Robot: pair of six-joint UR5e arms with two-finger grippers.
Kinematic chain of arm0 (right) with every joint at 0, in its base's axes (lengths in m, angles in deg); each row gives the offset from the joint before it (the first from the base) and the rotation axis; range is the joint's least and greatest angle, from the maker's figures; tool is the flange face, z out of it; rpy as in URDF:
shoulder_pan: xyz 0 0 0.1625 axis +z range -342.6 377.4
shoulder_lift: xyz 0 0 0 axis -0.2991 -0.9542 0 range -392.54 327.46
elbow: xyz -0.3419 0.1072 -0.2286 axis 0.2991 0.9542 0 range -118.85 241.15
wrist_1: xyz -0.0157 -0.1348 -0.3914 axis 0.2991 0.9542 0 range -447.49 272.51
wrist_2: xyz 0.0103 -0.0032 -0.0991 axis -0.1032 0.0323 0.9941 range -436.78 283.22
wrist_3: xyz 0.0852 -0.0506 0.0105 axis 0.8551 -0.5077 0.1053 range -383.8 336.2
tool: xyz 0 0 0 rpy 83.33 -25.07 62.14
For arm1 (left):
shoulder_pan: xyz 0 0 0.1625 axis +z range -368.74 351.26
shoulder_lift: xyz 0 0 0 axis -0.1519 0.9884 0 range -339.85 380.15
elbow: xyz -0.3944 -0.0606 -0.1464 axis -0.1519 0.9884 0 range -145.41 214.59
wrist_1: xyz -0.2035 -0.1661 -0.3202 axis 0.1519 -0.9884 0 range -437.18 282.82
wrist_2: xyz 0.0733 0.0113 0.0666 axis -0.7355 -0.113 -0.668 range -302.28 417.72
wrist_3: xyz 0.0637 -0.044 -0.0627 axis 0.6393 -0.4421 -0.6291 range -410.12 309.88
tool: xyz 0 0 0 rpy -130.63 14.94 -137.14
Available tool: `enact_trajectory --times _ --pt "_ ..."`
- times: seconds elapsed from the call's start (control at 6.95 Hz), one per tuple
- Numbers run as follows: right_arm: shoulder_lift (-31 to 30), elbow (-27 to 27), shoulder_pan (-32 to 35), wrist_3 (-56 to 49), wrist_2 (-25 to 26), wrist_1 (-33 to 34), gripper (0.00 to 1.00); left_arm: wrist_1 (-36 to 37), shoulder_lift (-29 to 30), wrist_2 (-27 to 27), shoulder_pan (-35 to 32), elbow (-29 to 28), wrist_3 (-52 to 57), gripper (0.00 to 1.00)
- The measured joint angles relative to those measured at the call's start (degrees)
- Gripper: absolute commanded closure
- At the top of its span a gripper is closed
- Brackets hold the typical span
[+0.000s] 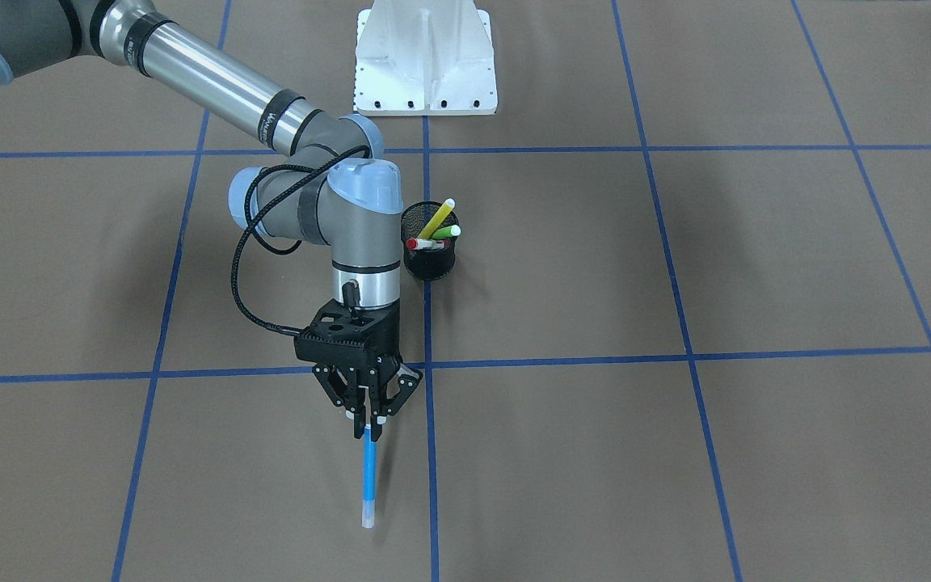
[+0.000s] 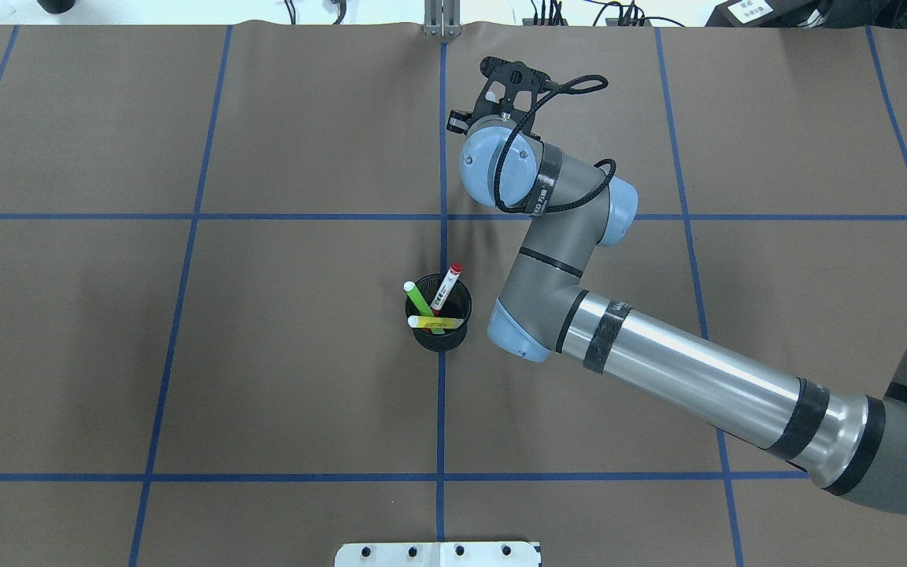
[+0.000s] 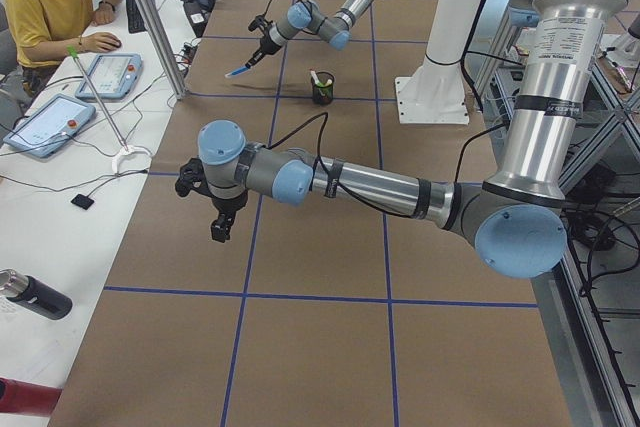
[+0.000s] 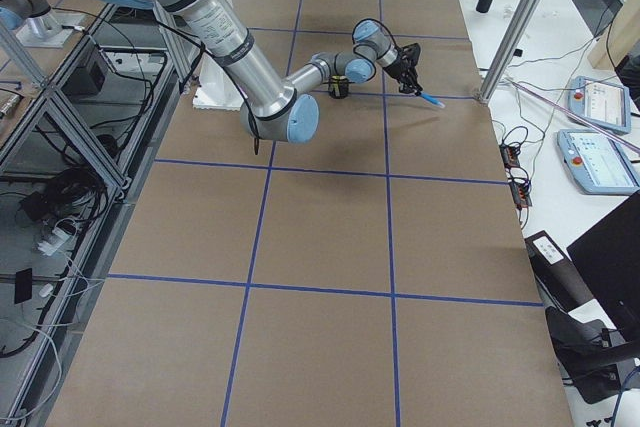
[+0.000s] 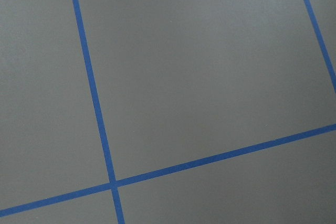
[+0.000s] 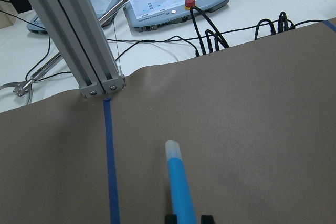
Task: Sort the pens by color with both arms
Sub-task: 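Carry the blue marker farther from the robot and lay it down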
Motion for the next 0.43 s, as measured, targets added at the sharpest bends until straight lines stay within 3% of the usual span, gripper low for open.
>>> enact_trajectory --times 0.14,0.29,0.43 --pt "-1.14 -0.26 -0.16 -1.15 0.07 -0.49 0.83 -2.40 0.08 0.00 0.01 -1.69 -0.36 0.00" --pt "-2.24 -1.42 -0.26 -3.37 -0.11 -0.69 0.49 -4.70 0.27 0.00 0.03 -3.02 -1.53 0.00" --pt "-2.74 -2.40 -0.26 -5.18 -0.39 -0.76 0.05 -5.79 0.74 0.02 0.03 -3.31 -2.90 0.00"
